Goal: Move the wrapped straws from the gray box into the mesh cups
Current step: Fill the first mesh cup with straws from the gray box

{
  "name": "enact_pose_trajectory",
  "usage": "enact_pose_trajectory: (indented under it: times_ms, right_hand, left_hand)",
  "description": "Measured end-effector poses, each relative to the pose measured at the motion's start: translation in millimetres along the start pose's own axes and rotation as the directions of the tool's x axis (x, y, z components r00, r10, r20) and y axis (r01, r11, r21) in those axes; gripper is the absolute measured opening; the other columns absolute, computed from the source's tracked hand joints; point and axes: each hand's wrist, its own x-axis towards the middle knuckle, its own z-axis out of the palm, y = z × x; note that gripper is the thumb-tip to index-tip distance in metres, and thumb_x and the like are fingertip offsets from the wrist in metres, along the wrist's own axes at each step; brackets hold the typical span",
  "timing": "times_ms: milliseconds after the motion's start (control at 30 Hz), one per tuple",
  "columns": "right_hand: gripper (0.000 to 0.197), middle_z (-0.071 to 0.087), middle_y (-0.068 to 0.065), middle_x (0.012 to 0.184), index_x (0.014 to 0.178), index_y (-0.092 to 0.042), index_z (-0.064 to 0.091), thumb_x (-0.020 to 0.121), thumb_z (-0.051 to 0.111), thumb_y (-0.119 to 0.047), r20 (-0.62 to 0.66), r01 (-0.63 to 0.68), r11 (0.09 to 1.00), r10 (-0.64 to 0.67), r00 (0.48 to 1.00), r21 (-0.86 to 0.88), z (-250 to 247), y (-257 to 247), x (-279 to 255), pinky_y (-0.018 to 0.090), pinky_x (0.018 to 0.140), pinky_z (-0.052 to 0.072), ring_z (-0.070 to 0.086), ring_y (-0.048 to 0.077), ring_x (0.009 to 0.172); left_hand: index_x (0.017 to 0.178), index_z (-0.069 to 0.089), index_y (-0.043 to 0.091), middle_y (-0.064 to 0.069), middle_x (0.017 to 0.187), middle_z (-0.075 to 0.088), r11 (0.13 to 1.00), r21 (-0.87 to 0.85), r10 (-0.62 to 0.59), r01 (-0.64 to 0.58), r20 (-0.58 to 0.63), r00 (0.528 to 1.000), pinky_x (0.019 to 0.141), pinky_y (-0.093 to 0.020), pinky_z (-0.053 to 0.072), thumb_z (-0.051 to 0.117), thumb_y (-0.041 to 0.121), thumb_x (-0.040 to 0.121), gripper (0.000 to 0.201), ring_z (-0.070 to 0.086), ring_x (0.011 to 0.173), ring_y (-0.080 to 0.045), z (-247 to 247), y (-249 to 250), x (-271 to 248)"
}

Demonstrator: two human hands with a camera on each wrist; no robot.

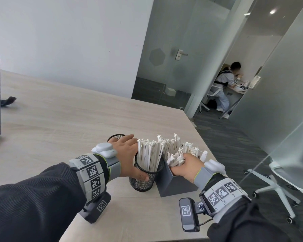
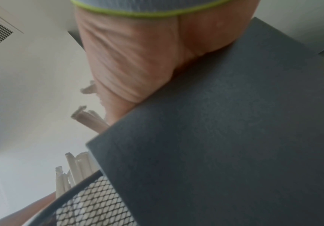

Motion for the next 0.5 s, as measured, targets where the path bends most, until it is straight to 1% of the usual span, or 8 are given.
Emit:
enact_pose_trajectory:
  times_ms: [133, 233, 300, 333, 400, 433, 467, 500]
  right_hand:
    - [0.015, 0.069, -0.002, 0.080, 0.078, -0.025, 0.060, 0.076, 0.071, -0.035, -0.047, -0.025, 0.996, 0.029, 0.998, 0.084, -2, 3, -4, 0.023, 0.066, 0.047, 0.064, 0.019, 0.081]
    - [0.036, 0.074, -0.005, 0.086, 0.088, -0.026, 0.072, 0.062, 0.068, -0.050, -0.002, -0.013, 0.980, 0.014, 1.000, 0.197, -4, 4, -3, 0.033, 0.087, 0.053, 0.068, 0.016, 0.088]
    - [0.032, 0.071, -0.003, 0.087, 0.096, -0.025, 0.067, 0.072, 0.075, -0.044, -0.019, -0.039, 0.972, 0.045, 0.999, 0.234, -9, 2, -6, 0.032, 0.088, 0.050, 0.064, 0.019, 0.092]
    - [0.035, 0.067, -0.001, 0.093, 0.104, -0.023, 0.061, 0.077, 0.075, -0.040, -0.023, -0.070, 0.972, 0.077, 0.997, 0.223, -11, 3, -7, 0.030, 0.087, 0.047, 0.062, 0.021, 0.097]
    - [0.066, 0.066, 0.001, 0.115, 0.126, -0.016, 0.056, 0.071, 0.076, -0.046, -0.012, -0.118, 0.961, 0.125, 0.992, 0.250, -12, 5, -6, 0.029, 0.093, 0.045, 0.060, 0.022, 0.112]
    - [0.075, 0.068, -0.001, 0.119, 0.126, -0.016, 0.059, 0.062, 0.074, -0.051, 0.009, -0.114, 0.948, 0.117, 0.993, 0.297, -13, 5, -6, 0.032, 0.098, 0.046, 0.061, 0.019, 0.115]
    - [0.072, 0.072, -0.004, 0.114, 0.118, -0.018, 0.066, 0.055, 0.071, -0.053, 0.022, -0.097, 0.935, 0.096, 0.995, 0.341, -13, 6, -6, 0.034, 0.100, 0.048, 0.064, 0.016, 0.113]
    - [0.060, 0.076, -0.006, 0.105, 0.105, -0.021, 0.071, 0.053, 0.068, -0.052, 0.032, -0.075, 0.932, 0.068, 0.997, 0.354, -13, 7, -6, 0.035, 0.099, 0.049, 0.066, 0.014, 0.108]
  left_hand:
    - [0.149, 0.021, 0.044, 0.022, 0.156, 0.027, 1.000, 0.004, 0.002, -0.002, 0.018, 1.000, 0.119, -0.050, 0.015, 0.046, 0.101, 0.045, 0.121, 0.007, 0.151, -0.011, -1, 0, 0]
    - [0.149, 0.021, 0.045, 0.022, 0.157, 0.027, 1.000, 0.003, 0.001, -0.001, 0.024, 1.000, 0.119, -0.050, 0.014, 0.045, 0.101, 0.044, 0.121, 0.007, 0.151, -0.011, -2, 0, 0]
    - [0.149, 0.021, 0.044, 0.021, 0.157, 0.027, 1.000, 0.004, 0.001, -0.001, 0.024, 1.000, 0.120, -0.050, 0.014, 0.045, 0.101, 0.044, 0.121, 0.007, 0.151, -0.011, -2, 0, 0]
    - [0.149, 0.021, 0.044, 0.021, 0.157, 0.027, 1.000, 0.005, 0.002, -0.002, 0.025, 1.000, 0.120, -0.050, 0.015, 0.045, 0.100, 0.044, 0.122, 0.007, 0.152, -0.011, -2, 0, 0]
    - [0.149, 0.020, 0.044, 0.021, 0.157, 0.027, 1.000, 0.006, 0.007, -0.007, 0.032, 0.999, 0.120, -0.051, 0.015, 0.045, 0.100, 0.045, 0.122, 0.007, 0.152, -0.012, -3, 0, 0]
    - [0.149, 0.020, 0.045, 0.021, 0.157, 0.026, 1.000, 0.006, 0.008, -0.009, 0.032, 0.999, 0.120, -0.051, 0.015, 0.045, 0.100, 0.044, 0.121, 0.007, 0.152, -0.011, -3, 0, -1]
    - [0.149, 0.020, 0.045, 0.022, 0.157, 0.026, 1.000, 0.006, 0.010, -0.010, 0.032, 0.999, 0.120, -0.051, 0.015, 0.045, 0.101, 0.044, 0.121, 0.007, 0.151, -0.011, -3, 0, -1]
    - [0.148, 0.020, 0.045, 0.022, 0.157, 0.027, 1.000, 0.007, 0.011, -0.011, 0.033, 0.999, 0.120, -0.050, 0.016, 0.045, 0.101, 0.044, 0.121, 0.007, 0.152, -0.011, -3, 0, -1]
